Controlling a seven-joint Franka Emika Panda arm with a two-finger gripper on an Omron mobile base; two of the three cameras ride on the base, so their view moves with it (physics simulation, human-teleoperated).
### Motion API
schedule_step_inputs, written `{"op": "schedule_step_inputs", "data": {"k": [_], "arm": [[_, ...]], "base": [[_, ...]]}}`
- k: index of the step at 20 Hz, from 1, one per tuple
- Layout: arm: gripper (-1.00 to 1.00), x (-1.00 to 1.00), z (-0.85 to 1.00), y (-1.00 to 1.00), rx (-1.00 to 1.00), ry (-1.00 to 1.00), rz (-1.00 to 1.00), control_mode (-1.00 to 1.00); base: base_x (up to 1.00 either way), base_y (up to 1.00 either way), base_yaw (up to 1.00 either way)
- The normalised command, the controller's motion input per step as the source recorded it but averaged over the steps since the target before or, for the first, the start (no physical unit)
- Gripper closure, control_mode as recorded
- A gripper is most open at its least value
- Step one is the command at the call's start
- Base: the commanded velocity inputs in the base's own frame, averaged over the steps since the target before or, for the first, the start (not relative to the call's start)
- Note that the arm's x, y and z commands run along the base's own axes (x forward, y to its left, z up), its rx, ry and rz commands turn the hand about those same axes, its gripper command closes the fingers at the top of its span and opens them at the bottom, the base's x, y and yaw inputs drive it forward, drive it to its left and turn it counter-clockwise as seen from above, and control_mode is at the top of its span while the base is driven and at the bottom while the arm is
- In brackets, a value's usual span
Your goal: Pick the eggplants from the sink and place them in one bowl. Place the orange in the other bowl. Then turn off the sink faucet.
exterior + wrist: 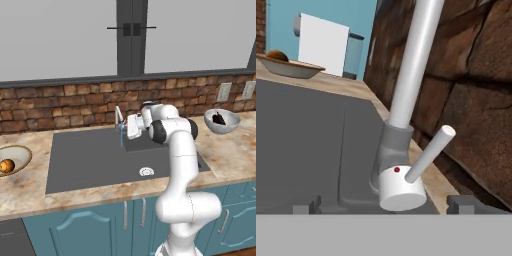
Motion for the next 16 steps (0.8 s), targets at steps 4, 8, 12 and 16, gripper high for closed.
{"op": "schedule_step_inputs", "data": {"k": [4, 8, 12, 16], "arm": [[-1.00, 0.22, 0.12, 0.09, 0.00, 0.00, 0.00, -1.00], [-1.00, 0.43, 0.18, 0.00, 0.02, 0.00, 0.01, -1.00], [-1.00, 0.35, 0.20, 0.00, 0.04, 0.00, 0.03, -1.00], [-1.00, 0.05, 0.24, 0.00, 0.05, 0.00, 0.04, -1.00]], "base": [[0.00, 0.00, 0.00], [0.00, 0.00, 0.00], [0.00, 0.00, 0.00], [0.00, 0.00, 0.00]]}}
